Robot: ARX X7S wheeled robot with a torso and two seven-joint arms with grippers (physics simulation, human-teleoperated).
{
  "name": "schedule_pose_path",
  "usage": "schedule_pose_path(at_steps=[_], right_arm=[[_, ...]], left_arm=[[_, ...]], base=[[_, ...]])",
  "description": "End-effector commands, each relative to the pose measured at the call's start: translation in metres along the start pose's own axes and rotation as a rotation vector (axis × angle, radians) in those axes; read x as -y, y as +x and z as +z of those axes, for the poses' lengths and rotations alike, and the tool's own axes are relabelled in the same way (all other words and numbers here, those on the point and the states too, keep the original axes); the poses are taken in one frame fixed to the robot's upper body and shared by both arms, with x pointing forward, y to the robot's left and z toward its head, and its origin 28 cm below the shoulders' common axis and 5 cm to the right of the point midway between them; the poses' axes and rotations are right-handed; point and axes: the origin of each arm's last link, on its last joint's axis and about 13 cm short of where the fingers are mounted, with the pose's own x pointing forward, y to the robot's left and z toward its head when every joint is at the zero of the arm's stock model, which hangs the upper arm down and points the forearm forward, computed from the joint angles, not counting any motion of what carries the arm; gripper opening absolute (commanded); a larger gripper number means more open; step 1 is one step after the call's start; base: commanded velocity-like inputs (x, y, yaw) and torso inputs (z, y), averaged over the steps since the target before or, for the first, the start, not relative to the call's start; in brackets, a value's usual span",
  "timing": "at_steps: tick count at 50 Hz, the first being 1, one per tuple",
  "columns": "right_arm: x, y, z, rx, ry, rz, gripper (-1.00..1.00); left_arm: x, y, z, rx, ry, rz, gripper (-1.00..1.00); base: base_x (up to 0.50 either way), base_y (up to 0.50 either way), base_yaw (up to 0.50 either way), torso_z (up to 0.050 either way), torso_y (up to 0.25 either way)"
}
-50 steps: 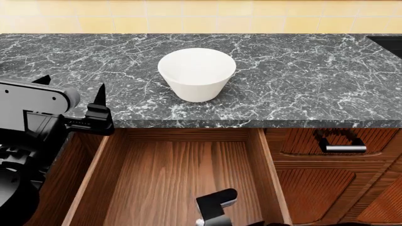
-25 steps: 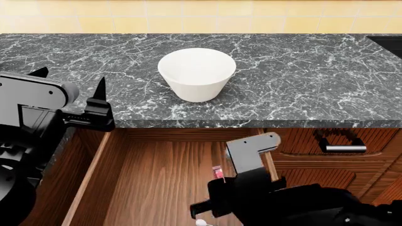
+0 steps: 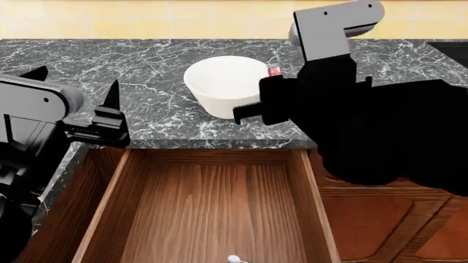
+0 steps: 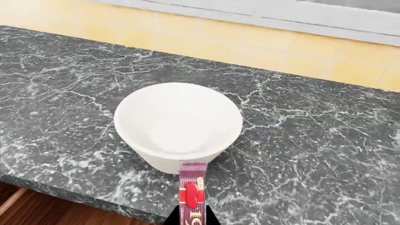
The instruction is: Place the bar in the bowl and close the drawer.
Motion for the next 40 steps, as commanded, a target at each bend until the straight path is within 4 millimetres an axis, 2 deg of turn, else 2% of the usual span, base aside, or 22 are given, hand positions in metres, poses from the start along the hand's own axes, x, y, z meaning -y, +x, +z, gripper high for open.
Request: schedule_pose_path(at_steps=[1,12,20,26,40], right_arm=[[0.006,0.026,0.05,0.104,-0.053,-0.057,-1.0],[0.0,0.078,0.071,0.097,-0.062,-0.059,-1.0],[-0.006,0.115,0.075,0.092,-0.048,-0.076,-1.0],[-0.006,0.15,0.065,0.076,-0.015,-0.085,-1.0],[-0.009,0.169,0.026,0.056,0.014,-0.054,-1.0]], left_arm=[[-0.001,0.001,0.001,0.005,0.001,0.001,1.0],[-0.002,0.001,0.003,0.009,0.006,0.005,1.0],[-0.005,0.001,0.005,0.006,0.003,0.006,1.0],[-0.005,0.001,0.006,0.004,0.001,0.007,1.0],[-0.008,0.004,0.0,-0.017,-0.001,0.014,1.0]], base=[[0.0,0.0,0.0,0.0,0.0],[0.0,0.0,0.0,0.0,0.0],[0.0,0.0,0.0,0.0,0.0],[0.0,0.0,0.0,0.0,0.0],[0.0,0.0,0.0,0.0,0.0]])
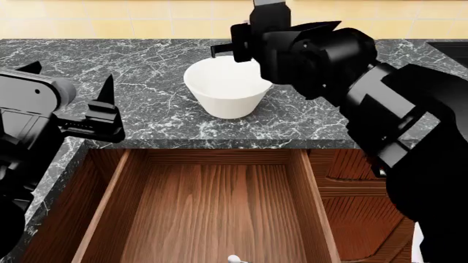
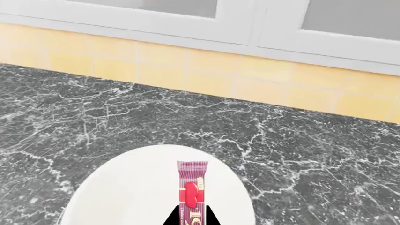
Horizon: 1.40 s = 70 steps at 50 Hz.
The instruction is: Place the bar in the bowl and close the drawer.
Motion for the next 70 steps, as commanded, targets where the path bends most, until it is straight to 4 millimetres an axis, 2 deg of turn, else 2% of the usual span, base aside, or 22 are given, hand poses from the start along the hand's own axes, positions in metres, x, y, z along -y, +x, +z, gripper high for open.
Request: schedule_pose_path(at_steps=[1,9,24,25,33,46,54,60,64,70], right_arm=[[-0.003,0.017,-0.026,-0.009,0.001,0.008,-1.0],[-0.013,0.018,-0.041,-0.036,-0.001,0.052,-1.0],[-0.019,0.016,-0.043,-0.029,0.008,0.091,-1.0],[-0.019,0.016,-0.043,-0.028,0.006,0.092,1.0],[-0.022,0.016,-0.038,0.019,0.022,0.093,1.0],[-0.024,0.014,-0.03,0.065,0.035,0.095,1.0],[-0.026,0.01,-0.009,0.2,0.048,0.06,1.0],[-0.014,-0.031,-0.01,0.342,0.042,0.048,1.0],[-0.005,-0.074,-0.025,0.407,-0.02,0.063,1.0],[0.02,-0.133,-0.062,0.457,-0.067,0.041,1.0]], left_arm=[[-0.002,0.002,-0.005,-0.017,-0.002,0.007,1.0],[-0.003,0.002,-0.01,-0.028,-0.008,0.012,1.0],[-0.004,0.0,-0.014,-0.034,-0.012,0.015,1.0],[-0.004,0.0,-0.014,-0.035,-0.013,0.015,1.0],[-0.002,0.0,-0.022,-0.044,-0.019,0.014,1.0],[-0.003,0.0,-0.02,-0.048,-0.021,0.012,1.0],[-0.002,-0.001,-0.018,-0.042,-0.025,0.009,1.0],[-0.001,-0.003,-0.01,0.005,-0.049,0.01,1.0],[-0.001,-0.007,-0.007,0.043,-0.075,0.02,1.0],[0.002,-0.01,0.002,0.098,-0.098,0.02,1.0]], base=[[0.0,0.0,0.0,0.0,0.0],[0.0,0.0,0.0,0.0,0.0],[0.0,0.0,0.0,0.0,0.0],[0.0,0.0,0.0,0.0,0.0],[0.0,0.0,0.0,0.0,0.0],[0.0,0.0,0.0,0.0,0.0],[0.0,0.0,0.0,0.0,0.0],[0.0,0.0,0.0,0.0,0.0],[0.0,0.0,0.0,0.0,0.0],[0.0,0.0,0.0,0.0,0.0]])
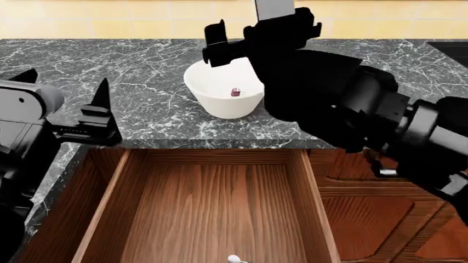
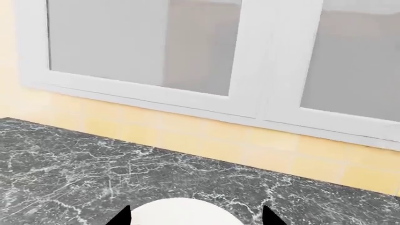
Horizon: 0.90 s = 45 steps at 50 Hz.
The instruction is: Place the bar in the bowl and close the drawer.
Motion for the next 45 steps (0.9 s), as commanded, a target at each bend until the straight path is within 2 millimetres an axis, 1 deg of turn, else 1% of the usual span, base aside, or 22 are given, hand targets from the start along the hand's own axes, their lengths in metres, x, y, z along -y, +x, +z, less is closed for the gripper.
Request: schedule_pose_path(at_steps=[1,5,9,12,17,20,27,33,45], right_arm=[[0.024,-0.106,-0.01,0.133,-0.044,-0.015,1.0],[0.038,-0.138,-0.024,0.13,-0.054,-0.049,1.0],[0.047,-0.163,-0.038,0.122,-0.064,-0.074,1.0],[0.051,-0.177,-0.048,0.121,-0.077,-0.095,1.0],[0.057,-0.191,-0.058,0.118,-0.075,-0.133,1.0],[0.059,-0.196,-0.06,0.125,-0.074,-0.143,1.0],[0.062,-0.199,-0.062,0.129,-0.069,-0.16,1.0],[0.063,-0.2,-0.063,0.131,-0.066,-0.17,1.0],[0.064,-0.199,-0.063,0.128,-0.061,-0.179,1.0]], left_arm=[[0.005,-0.004,0.014,0.082,-0.039,0.0,1.0],[0.01,-0.008,0.018,0.105,-0.04,-0.015,1.0],[0.014,-0.013,0.021,0.126,-0.044,-0.031,1.0],[0.019,-0.017,0.021,0.141,-0.042,-0.05,1.0],[0.025,-0.024,0.021,0.161,-0.033,-0.072,1.0],[0.028,-0.027,0.021,0.168,-0.031,-0.08,1.0],[0.031,-0.028,0.019,0.166,-0.033,-0.095,1.0],[0.032,-0.027,0.015,0.152,-0.041,-0.095,1.0],[0.032,-0.027,0.013,0.143,-0.044,-0.103,1.0]], base=[[0.0,0.0,0.0,0.0,0.0],[0.0,0.0,0.0,0.0,0.0],[0.0,0.0,0.0,0.0,0.0],[0.0,0.0,0.0,0.0,0.0],[0.0,0.0,0.0,0.0,0.0],[0.0,-0.14,0.0,0.0,0.0],[-0.01,-0.5,0.0,0.0,0.0],[-0.01,-0.5,0.0,0.0,0.0],[-0.01,-0.5,0.0,0.0,0.0]])
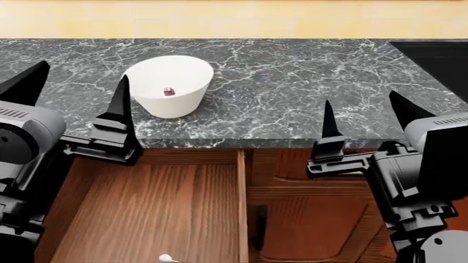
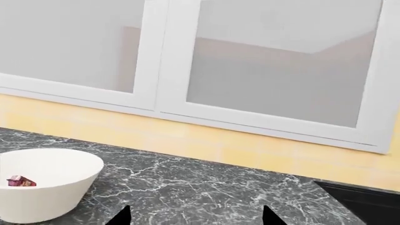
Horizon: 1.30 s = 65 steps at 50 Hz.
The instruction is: Place the bar in the bowl and close the drawer.
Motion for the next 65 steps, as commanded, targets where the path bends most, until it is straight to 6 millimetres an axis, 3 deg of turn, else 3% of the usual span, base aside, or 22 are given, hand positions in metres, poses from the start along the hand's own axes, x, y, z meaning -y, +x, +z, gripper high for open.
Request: schedule_pose_path(at_steps=[1,40,49,65], right_arm=[[0.0019,-0.0041,-0.0005,0.0,0.005,-0.014,1.0],[0.0036,-0.0019,-0.0021,-0.014,0.022,-0.032,1.0],[0.0048,-0.0028,-0.0019,-0.016,0.033,-0.051,1.0],[0.0029,-0.0023,-0.0035,-0.015,0.012,-0.047,1.0]], left_arm=[[0.0022,-0.0013,-0.0022,-0.004,-0.006,-0.013,1.0],[0.0025,0.0005,-0.0041,-0.014,-0.016,-0.014,1.0],[0.0025,0.001,-0.0049,-0.016,-0.017,-0.013,1.0],[0.0012,0.0,-0.0069,-0.017,-0.02,-0.009,1.0]], base=[[-0.02,-0.5,0.0,0.0,0.0],[-0.01,-0.5,0.0,0.0,0.0],[0.0,-0.01,0.0,0.0,0.0],[0.0,0.0,0.5,0.0,0.0]])
